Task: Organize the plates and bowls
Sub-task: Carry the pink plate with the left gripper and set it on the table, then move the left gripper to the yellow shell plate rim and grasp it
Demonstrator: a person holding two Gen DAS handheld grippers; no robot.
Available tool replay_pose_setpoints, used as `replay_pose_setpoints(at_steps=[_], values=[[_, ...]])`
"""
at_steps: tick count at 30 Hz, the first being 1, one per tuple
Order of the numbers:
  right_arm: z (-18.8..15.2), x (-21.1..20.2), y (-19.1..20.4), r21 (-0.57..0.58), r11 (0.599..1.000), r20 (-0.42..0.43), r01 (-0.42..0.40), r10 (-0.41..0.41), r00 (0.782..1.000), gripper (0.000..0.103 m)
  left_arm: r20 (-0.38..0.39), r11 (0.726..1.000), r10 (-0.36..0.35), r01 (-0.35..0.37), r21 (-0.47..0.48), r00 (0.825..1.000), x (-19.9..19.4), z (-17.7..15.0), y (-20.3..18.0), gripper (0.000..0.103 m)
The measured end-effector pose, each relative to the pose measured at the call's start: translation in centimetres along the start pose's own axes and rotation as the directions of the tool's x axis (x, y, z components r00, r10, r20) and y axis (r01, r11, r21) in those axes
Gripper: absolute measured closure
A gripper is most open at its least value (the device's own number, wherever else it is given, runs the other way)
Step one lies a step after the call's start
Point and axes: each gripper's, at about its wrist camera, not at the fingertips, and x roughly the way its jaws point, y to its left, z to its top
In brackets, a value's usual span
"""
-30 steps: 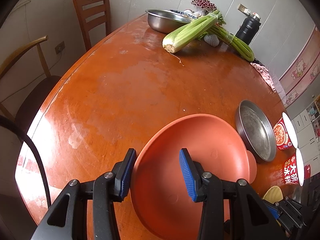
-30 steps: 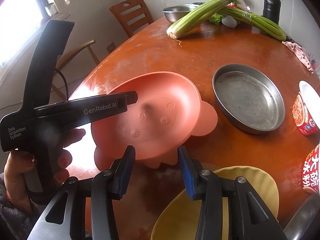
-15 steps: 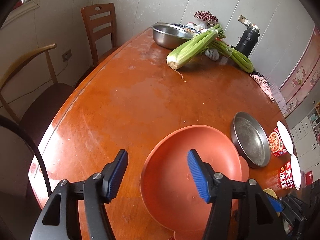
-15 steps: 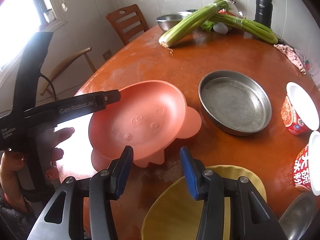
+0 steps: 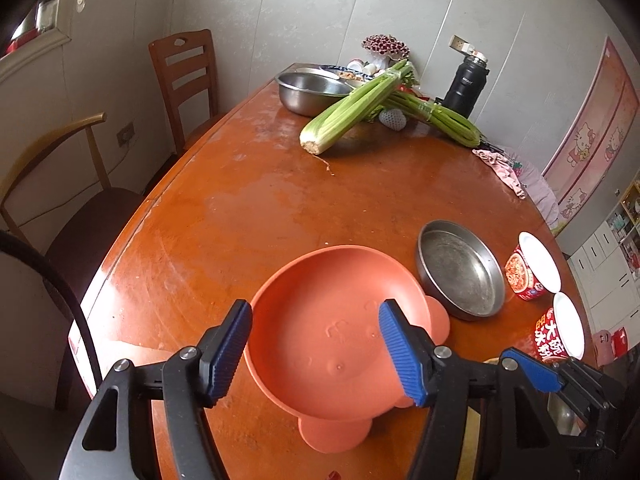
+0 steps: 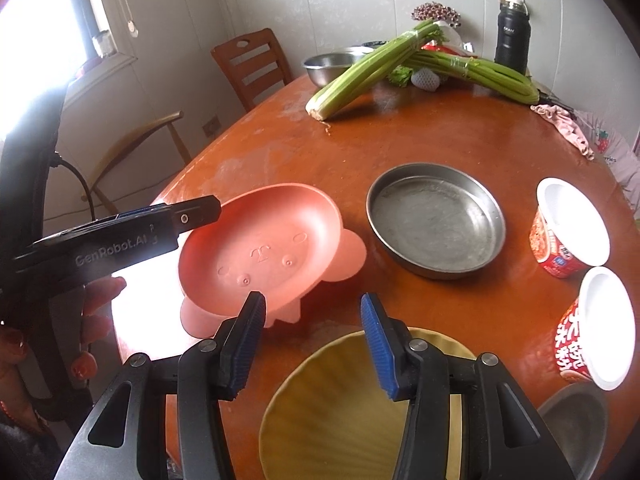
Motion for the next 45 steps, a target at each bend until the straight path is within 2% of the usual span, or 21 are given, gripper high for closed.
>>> replay_pose_setpoints(at_steps=[6,17,28,37,42,45], values=[[-0.4,-1.8,-1.0,0.013,1.000,0.031,0.007,-0.008,0.999,0.044,0.014,1.000,-0.005,0.005,0.028,1.000,-1.2,-0.6,-1.7,0.035],[-1.6,-4.4,-3.8,0.010,0.999,0.044,0.037,-0.038,0.998,0.043,0.030,0.997,-0.045,0.043,0.061,0.999,-3.6,-2.6,-4.6,0.034],[-3.1,-5.4,-5.5,-0.018,0.999,0.028,0.035,-0.034,0.999,0.043,0.009,0.994,-0.037,0.036,0.100,0.999,-4.3,-4.4,-6.7,0.034],[-3.8,-4.8,-7.0,-0.023,1.000,-0.011,0.021,-0.021,1.000,0.043,-0.067,0.996,-0.027,0.032,0.088,0.997,-3.4,-7.0,-7.9,0.034],[-4.1,-3.9,-7.4,-0.033,0.999,-0.039,0.011,-0.012,0.999,0.043,-0.119,0.993,-0.018,0.032,0.116,0.993,-2.6,-8.8,-8.5,0.034],[-4.3,-3.6,-7.5,-0.036,0.999,-0.052,0.008,-0.010,0.999,0.043,-0.151,0.995,-0.028,0.042,0.090,0.988,-2.2,-9.8,-8.0,0.034]])
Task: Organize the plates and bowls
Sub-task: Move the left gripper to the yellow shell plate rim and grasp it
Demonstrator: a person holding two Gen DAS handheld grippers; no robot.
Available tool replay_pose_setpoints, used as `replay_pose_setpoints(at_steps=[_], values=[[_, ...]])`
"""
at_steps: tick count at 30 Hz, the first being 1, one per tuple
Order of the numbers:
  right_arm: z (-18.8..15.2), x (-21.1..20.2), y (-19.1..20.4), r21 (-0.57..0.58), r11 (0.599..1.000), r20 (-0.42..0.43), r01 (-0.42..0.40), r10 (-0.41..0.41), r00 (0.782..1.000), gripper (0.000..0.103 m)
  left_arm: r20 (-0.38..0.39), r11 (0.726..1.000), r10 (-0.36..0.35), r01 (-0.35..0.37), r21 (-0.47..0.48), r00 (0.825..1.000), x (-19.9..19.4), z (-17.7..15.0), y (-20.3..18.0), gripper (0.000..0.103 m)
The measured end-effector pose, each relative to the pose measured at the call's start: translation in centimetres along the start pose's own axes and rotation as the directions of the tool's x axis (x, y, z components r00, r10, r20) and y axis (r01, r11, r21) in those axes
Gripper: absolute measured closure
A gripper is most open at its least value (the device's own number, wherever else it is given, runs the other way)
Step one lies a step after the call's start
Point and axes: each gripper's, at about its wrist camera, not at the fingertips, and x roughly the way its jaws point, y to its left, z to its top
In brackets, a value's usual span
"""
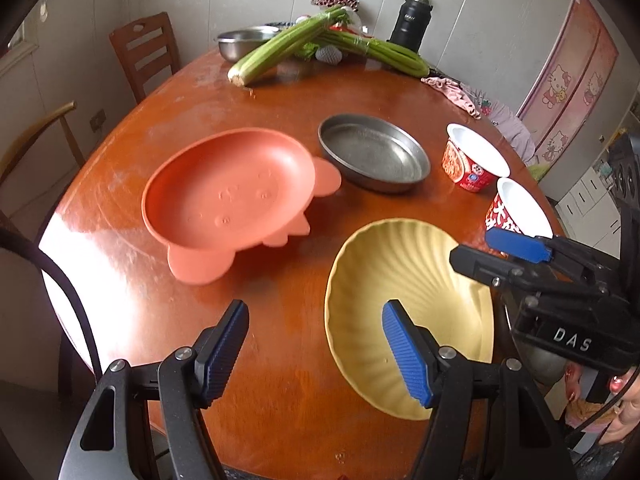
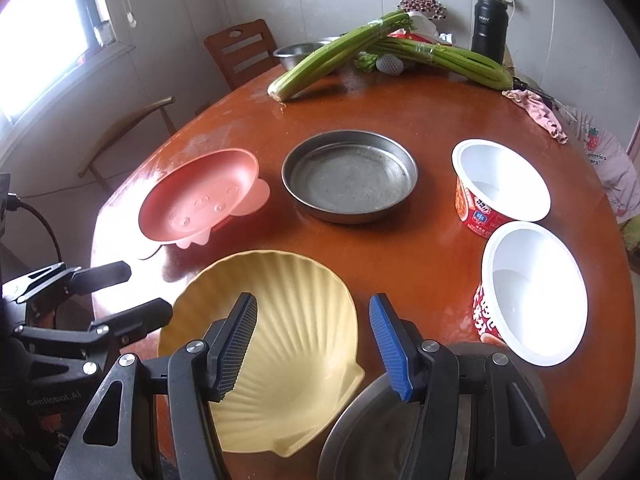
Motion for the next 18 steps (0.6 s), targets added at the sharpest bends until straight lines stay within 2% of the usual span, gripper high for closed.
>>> replay_pose_setpoints(at_steps=[6,18], values=[[-0.2,0.6,-0.2,0.001,1.000,-0.018,-0.003,0.003,1.000,0.043,-0.046,0.999,-0.038,0.038,0.007,0.998,1.0,-1.1,-0.9,0.034],[0.0,2.2,0.0,-0.016,1.000,-0.055,0.017,-0.018,0.998,0.043,-0.094,1.000,-0.024,0.025,0.016,0.995,2.6,-1.7,-1.9,0.034]])
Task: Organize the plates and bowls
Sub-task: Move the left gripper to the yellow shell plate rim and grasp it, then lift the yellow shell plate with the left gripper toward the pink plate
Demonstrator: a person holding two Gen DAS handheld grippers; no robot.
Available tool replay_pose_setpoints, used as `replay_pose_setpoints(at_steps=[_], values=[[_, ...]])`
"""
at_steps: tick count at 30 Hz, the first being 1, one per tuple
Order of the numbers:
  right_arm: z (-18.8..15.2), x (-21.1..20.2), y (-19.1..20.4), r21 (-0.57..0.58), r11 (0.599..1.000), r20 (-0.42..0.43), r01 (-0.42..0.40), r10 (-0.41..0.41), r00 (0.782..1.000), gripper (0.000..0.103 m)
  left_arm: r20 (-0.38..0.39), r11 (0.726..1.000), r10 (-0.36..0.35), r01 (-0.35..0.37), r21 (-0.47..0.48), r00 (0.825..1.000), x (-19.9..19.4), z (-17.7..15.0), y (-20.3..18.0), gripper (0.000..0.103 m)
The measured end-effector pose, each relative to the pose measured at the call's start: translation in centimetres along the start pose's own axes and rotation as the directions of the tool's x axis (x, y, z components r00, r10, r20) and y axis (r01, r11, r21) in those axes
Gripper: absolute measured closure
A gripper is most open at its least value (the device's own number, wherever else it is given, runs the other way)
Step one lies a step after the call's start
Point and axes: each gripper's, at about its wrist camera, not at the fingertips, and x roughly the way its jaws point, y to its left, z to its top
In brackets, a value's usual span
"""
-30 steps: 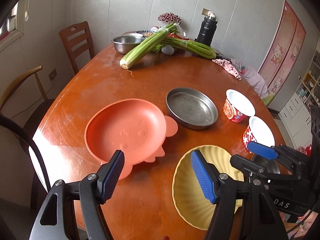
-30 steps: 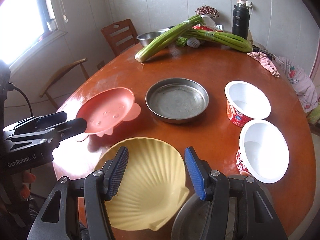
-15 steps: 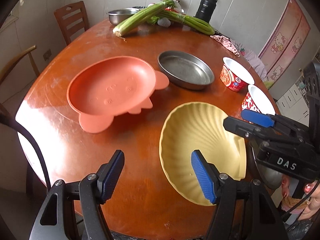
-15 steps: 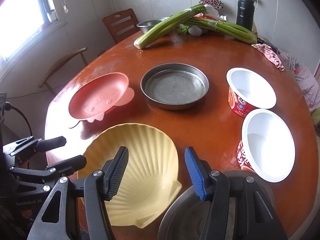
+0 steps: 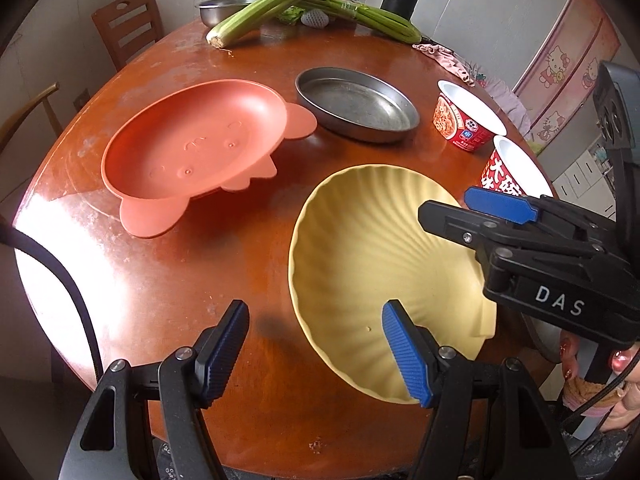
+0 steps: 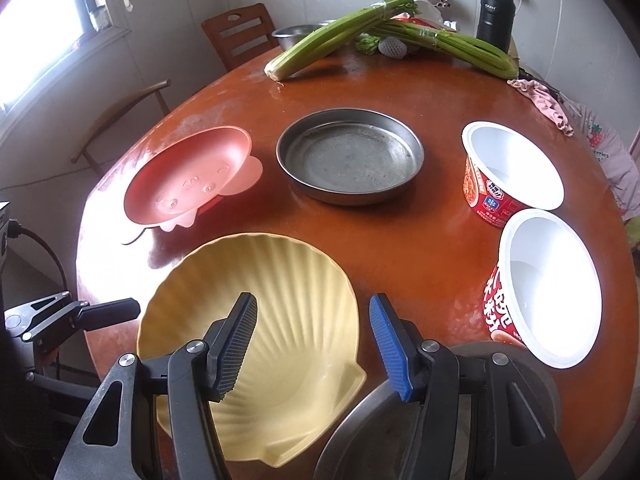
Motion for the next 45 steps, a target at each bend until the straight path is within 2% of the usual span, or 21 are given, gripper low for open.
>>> replay_pose_setpoints(at_steps=[4,9,13,21,25,31,45], values=[[0.3,0.6,0.1,-0.009,1.000,-0.010,0.015,-0.015,1.000,0.043,-0.001,1.000,-0.020,0.020,-0.010,1.000,0.2,0.1,0.1,0.043],[0.5,1.3,0.3,-0.027,0.999,-0.031,0.024,-0.025,0.999,0.043,-0.004,0.999,-0.035,0.035,-0.002,0.999,0.2,0.1,-0.2,0.048],[0.5,2.1,0.4,-0.042,0.999,-0.057,0.021,-0.023,0.998,0.043,-0.008,0.999,-0.047,0.047,-0.006,0.999,0.4,0.2,-0.4,0.060],[0.3,2.5,0.9,-0.050,0.999,-0.074,-0.005,0.001,0.997,0.042,-0.002,0.999,-0.036,0.036,0.011,0.999,0.6,0.3,-0.5,0.068],[0.3,2.4,0.7,-0.035,0.999,-0.077,-0.013,0.010,0.997,0.042,0.002,0.999,-0.033,0.033,-0.006,0.999,0.7,0.6,0.2,0.078],[0.4,2.4,1.0,-0.017,0.999,-0.079,-0.041,0.040,0.996,0.042,0.016,0.999,-0.021,0.022,-0.033,1.000,0.7,1.1,1.6,0.081],[0.0,2.4,3.0,-0.040,0.995,-0.089,-0.093,0.089,0.992,0.042,0.044,0.995,0.004,0.000,-0.099,0.999,0.7,2.2,4.5,0.081]])
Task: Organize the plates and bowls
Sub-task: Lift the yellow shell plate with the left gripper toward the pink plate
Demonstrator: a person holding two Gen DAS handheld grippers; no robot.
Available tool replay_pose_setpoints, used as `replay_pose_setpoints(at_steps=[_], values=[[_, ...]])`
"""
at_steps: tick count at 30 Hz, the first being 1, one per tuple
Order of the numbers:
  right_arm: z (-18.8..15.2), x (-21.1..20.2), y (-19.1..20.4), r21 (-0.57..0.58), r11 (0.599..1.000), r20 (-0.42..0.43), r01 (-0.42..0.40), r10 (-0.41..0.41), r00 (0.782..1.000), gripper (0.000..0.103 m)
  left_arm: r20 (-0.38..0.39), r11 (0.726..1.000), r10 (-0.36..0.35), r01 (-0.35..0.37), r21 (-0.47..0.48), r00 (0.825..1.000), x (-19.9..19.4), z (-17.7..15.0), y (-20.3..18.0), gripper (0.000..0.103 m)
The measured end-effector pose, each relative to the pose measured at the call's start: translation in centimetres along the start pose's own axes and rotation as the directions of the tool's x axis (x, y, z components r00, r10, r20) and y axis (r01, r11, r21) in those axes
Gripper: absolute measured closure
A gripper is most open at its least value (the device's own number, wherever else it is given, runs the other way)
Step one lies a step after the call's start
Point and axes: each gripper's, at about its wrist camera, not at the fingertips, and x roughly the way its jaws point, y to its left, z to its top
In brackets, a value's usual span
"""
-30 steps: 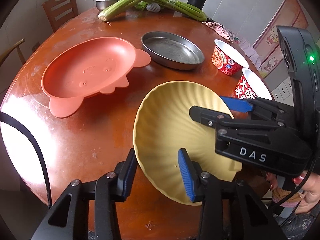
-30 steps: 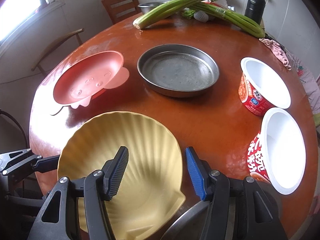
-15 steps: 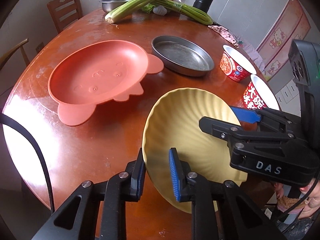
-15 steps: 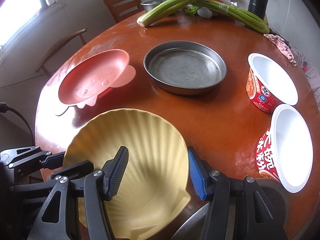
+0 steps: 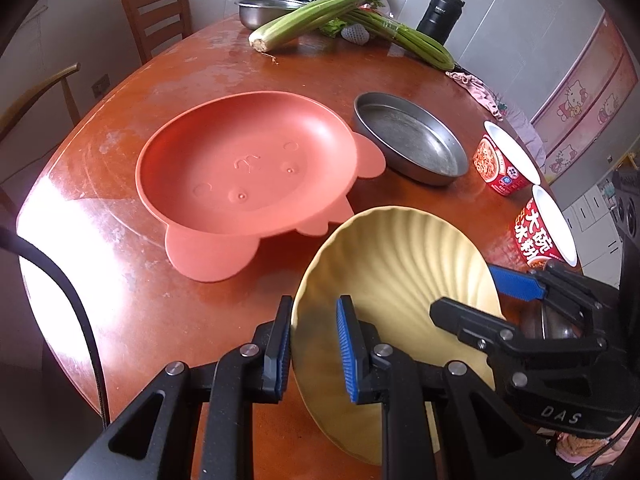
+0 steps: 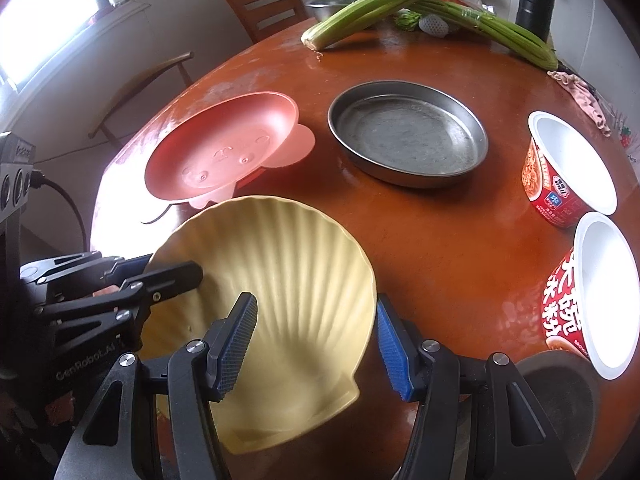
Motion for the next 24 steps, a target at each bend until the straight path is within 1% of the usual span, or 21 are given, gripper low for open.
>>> replay_pose_setpoints(at_steps=[12,24], values=[[-0.8,-0.6,0.3,0.003,1.000,0.004,-0.026,0.026,1.000,0.042,0.002,1.000,-0.004,0.004,-0.001,1.000,-0.4,-0.2,0.0,0.081],[-0.4,-3.0,1.0,-0.009,0.999,0.052,-0.037,0.037,0.998,0.042,0.067,1.000,-0.001,0.000,0.008,0.998,-3.2,0.1,0.0,0.081]])
